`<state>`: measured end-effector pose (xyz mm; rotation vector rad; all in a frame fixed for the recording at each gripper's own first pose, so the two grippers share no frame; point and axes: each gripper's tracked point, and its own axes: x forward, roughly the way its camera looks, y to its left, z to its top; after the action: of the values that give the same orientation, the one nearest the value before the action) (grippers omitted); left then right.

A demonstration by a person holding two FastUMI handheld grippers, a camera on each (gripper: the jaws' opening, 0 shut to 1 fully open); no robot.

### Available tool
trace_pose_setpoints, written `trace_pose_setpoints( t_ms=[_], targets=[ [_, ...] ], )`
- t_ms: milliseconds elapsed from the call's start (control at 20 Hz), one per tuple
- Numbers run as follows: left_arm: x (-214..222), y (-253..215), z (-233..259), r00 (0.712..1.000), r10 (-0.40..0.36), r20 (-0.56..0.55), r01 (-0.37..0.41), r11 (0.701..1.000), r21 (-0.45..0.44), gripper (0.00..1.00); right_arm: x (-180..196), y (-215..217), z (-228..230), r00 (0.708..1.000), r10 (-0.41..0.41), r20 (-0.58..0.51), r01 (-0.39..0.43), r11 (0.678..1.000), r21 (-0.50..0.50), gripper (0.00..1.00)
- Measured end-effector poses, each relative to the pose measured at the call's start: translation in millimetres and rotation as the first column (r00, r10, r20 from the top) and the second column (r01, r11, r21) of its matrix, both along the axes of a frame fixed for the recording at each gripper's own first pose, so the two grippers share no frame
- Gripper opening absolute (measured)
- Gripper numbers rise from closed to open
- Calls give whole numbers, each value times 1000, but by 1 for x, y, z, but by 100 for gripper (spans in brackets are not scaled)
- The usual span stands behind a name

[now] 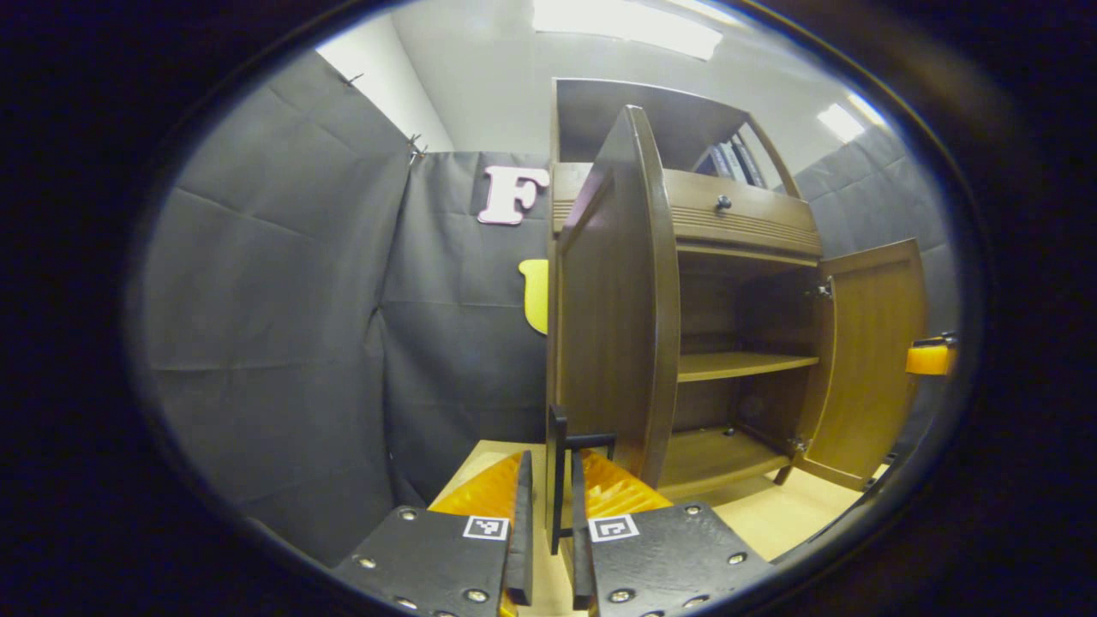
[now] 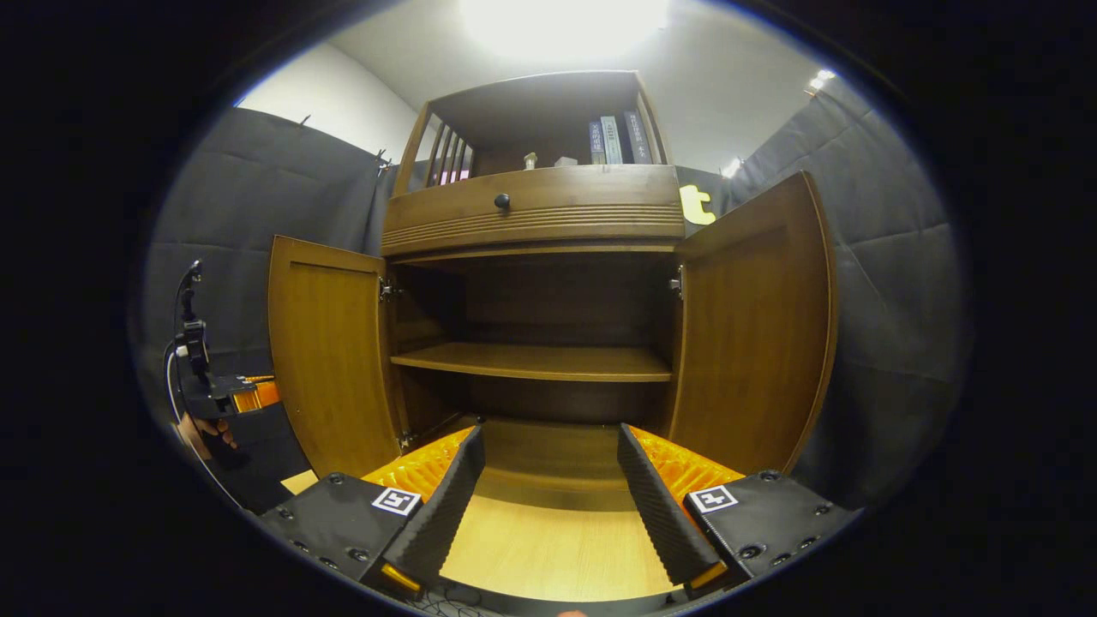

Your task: Open the right door of the double-door shoe cabinet with the right hand, and open the left door with the left hand.

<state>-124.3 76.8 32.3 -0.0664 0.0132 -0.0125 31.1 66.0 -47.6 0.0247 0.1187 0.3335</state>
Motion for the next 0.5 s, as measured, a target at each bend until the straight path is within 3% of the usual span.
trace_pose_setpoints(
  t_ms=[250,500],
  targets=[
    [-3,24,-9,1000,29,-9,-29,1000,1,19,4,15,-3,1000,4,-4,-4,1000,2,98],
    [0,40,-10,1000,-1,-8,2,1000,11,19,10,34,-4,1000,5,-3,-5,1000,-8,98]
  ],
)
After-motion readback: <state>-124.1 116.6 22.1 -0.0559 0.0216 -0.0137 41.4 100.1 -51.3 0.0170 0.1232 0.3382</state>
